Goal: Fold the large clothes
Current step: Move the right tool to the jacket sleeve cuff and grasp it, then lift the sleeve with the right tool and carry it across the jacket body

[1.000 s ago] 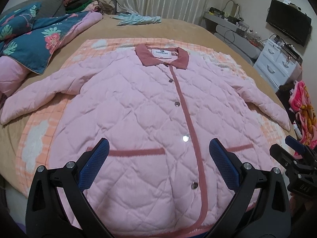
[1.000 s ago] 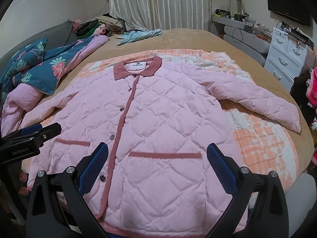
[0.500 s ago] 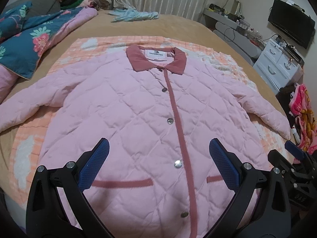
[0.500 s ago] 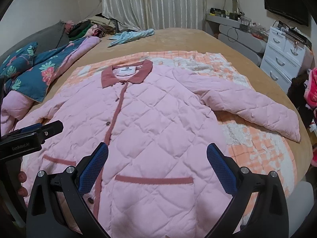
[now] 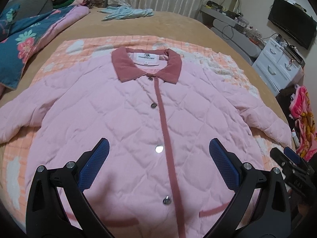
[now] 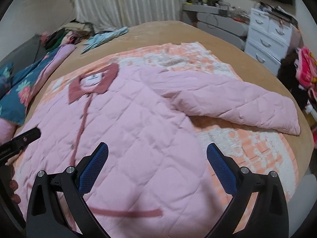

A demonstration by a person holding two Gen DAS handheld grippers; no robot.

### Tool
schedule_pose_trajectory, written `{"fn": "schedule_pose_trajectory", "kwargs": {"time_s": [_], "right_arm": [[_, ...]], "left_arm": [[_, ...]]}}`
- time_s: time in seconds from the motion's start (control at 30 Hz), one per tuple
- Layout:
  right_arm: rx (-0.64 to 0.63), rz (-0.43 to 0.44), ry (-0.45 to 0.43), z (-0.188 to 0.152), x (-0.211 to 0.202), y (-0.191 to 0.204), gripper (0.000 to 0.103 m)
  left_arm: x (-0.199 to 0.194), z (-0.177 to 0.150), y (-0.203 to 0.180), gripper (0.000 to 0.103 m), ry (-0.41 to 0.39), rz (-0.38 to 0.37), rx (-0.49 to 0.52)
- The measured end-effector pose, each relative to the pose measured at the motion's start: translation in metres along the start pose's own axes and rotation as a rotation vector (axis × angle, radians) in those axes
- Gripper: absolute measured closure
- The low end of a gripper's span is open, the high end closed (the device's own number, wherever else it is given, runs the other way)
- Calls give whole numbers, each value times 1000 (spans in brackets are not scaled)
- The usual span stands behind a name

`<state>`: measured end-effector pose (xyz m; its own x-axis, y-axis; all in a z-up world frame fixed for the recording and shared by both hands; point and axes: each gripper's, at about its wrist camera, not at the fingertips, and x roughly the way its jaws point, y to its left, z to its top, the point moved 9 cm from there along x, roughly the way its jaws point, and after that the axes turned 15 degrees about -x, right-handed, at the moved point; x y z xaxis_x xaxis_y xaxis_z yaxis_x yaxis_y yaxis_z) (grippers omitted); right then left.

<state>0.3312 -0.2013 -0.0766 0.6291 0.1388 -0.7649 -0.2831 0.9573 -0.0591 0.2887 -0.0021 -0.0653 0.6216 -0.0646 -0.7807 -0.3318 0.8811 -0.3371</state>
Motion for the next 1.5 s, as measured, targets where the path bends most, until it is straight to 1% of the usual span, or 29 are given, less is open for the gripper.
{"fn": "schedule_pose_trajectory", "kwargs": {"time_s": [0.1, 0.33, 0.4, 0.43, 0.5, 0.6, 0.67, 0.8, 0.97, 1.03, 1.13, 1.27, 1.33, 1.37, 1.4, 1.43, 1.5], "right_arm": [[61, -4, 13, -1, 12, -23, 4], [239, -58, 44, -15, 40, -96, 4], [287, -80, 50, -20, 45, -119, 4], [308, -99, 55, -24, 47, -131, 4], [347, -138, 63, -31, 52, -156, 4], [426, -170, 72, -41, 58, -190, 4], [471, -184, 71, -48, 60, -209, 4], [580, -221, 85, -68, 68, -251, 4], [730, -213, 94, -93, 82, -293, 4], [771, -213, 76, -97, 87, -307, 4], [797, -214, 45, -93, 90, -321, 4], [878, -190, 13, -95, 99, -341, 4], [882, -194, -9, -94, 102, -349, 14], [882, -202, -22, -94, 102, -353, 25], [883, -199, -39, -93, 101, -356, 39], [885, -185, -56, -91, 102, -357, 46], [865, -166, -87, -84, 98, -356, 68]], "left_arm": [[13, 5, -4, 8, 14, 2, 4], [51, 20, -9, 8, 49, 22, -2], [57, 25, -13, 8, 40, -4, -2], [59, 27, -14, 8, 29, -4, -1], [67, 31, -15, 8, 17, 21, 14], [83, 35, -15, 8, 36, 39, 13], [92, 37, -16, 8, 50, 38, 8], [103, 43, -14, 8, 53, 49, 4], [114, 53, -13, 8, 45, 66, 8], [118, 58, -10, 8, 42, 79, 0], [122, 65, -7, 8, 28, 102, 8], [128, 71, 0, 8, 25, 123, 6], [130, 72, 3, 8, 25, 125, 5], [131, 73, 4, 8, 23, 134, 4], [131, 74, 7, 8, 18, 147, 3], [131, 75, 9, 8, 14, 154, 1], [130, 76, 11, 8, 15, 154, -3]]}}
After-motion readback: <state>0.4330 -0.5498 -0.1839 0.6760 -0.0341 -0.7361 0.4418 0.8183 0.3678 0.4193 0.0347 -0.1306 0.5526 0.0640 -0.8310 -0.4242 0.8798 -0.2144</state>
